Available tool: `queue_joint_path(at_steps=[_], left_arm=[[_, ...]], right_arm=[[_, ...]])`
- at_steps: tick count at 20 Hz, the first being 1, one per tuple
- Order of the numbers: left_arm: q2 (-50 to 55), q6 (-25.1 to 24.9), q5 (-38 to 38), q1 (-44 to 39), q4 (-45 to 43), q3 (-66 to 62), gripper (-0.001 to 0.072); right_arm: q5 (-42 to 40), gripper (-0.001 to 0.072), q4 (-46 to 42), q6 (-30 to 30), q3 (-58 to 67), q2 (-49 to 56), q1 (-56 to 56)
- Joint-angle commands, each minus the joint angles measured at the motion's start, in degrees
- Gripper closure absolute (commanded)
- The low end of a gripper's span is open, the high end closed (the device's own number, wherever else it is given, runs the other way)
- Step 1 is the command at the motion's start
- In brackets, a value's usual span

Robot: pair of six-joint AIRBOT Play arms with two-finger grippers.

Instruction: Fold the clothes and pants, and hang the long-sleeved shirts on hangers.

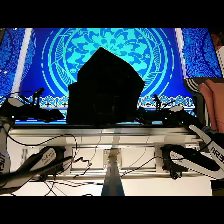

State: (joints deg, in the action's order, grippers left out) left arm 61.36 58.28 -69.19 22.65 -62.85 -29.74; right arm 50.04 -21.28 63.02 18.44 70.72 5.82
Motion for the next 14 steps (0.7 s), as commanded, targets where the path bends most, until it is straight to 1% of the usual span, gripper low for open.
queue_joint_path(at_steps=[1,2,3,4,5,6,12,14], left_arm=[[0.0,-0.1,2.5,0.0,3.1,1.4,0.0288],[0.0,-0.1,2.6,0.0,4.3,1.6,0.0288],[0.0,0.0,2.5,0.0,5.3,1.9,0.0287],[0.0,0.0,2.5,-0.1,5.8,2.3,0.0284],[0.0,0.0,2.6,-0.1,5.9,2.7,0.0259],[0.0,0.0,2.7,-0.1,5.9,3.0,0.0204],[0.2,-0.1,2.8,-0.2,6.3,3.7,0.0205],[1.7,-0.1,3.4,-0.9,6.2,4.1,0.0207]], right_arm=[[-1.8,0.0421,0.2,-0.2,2.7,0.2,3.0],[-1.6,0.0538,-0.1,-0.2,3.3,0.2,3.7],[-1.5,0.06,-0.2,-0.2,3.7,0.2,4.3],[-1.5,0.0676,-0.4,-0.2,3.9,0.2,4.7],[-1.6,0.0679,-0.4,-0.2,3.9,0.2,5.0],[-1.5,0.0679,-0.4,-0.2,3.9,0.2,5.0],[-1.6,0.0679,-0.4,-0.2,3.9,0.2,5.0],[-1.6,0.0679,-0.3,-0.2,3.9,0.2,5.0]])
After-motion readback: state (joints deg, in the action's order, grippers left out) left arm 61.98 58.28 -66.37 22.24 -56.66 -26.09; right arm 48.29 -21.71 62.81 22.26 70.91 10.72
